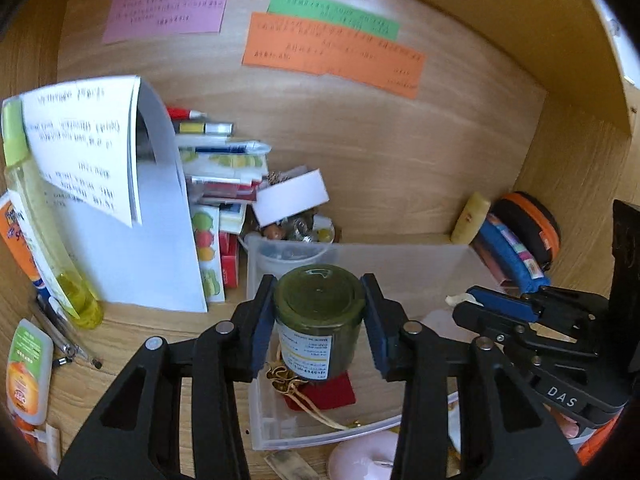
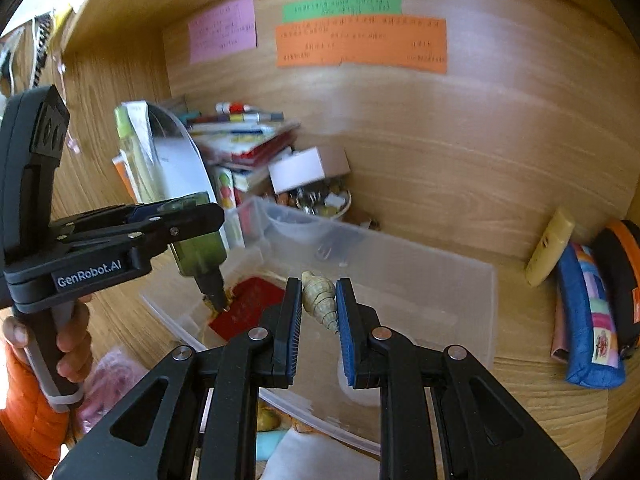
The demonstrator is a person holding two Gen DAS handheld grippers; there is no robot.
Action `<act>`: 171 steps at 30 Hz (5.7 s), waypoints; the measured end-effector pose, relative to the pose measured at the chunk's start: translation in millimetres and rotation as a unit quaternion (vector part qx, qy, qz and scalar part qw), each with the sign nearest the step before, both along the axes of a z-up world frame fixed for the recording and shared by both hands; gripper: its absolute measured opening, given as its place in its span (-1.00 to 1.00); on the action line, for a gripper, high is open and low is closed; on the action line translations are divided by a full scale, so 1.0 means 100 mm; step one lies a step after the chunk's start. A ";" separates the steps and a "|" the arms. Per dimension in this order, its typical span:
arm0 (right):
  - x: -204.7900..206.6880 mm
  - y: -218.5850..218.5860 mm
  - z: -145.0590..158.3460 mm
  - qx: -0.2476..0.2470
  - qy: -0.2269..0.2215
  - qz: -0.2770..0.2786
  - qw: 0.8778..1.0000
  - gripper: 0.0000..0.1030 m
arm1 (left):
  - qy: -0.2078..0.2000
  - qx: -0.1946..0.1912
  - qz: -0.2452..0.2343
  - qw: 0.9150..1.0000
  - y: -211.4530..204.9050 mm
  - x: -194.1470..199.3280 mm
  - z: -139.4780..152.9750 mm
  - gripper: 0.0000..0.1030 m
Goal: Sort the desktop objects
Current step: 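Lift and carry the green bottle and seashell over the clear box with both tools, then lower and release the green bottle with the left tool while the right tool drops the seashell, then move both tools back toward the pink rope bag and green square tag, then grasp the pink rope bag with the left tool while the right tool grasps the green tag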
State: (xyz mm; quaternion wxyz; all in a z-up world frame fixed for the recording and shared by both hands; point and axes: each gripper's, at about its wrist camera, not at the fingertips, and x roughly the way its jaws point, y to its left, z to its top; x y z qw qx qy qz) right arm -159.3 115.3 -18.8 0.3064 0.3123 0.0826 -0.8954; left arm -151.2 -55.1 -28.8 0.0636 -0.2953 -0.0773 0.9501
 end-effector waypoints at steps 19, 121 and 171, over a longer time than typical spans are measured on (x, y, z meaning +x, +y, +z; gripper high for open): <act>-0.13 -0.15 -0.28 0.043 -0.029 -0.006 0.999 -0.70 | -0.032 -0.042 0.009 0.999 0.13 -0.13 -0.23 -0.20; 1.42 1.16 -0.80 0.059 -0.039 -0.091 0.993 0.76 | -0.151 -0.071 0.009 0.986 0.11 1.44 -0.89 0.96; 1.39 1.32 -0.44 -0.004 -0.018 -0.085 0.996 -0.35 | -0.032 -0.066 0.065 0.995 -0.13 1.64 -0.45 0.07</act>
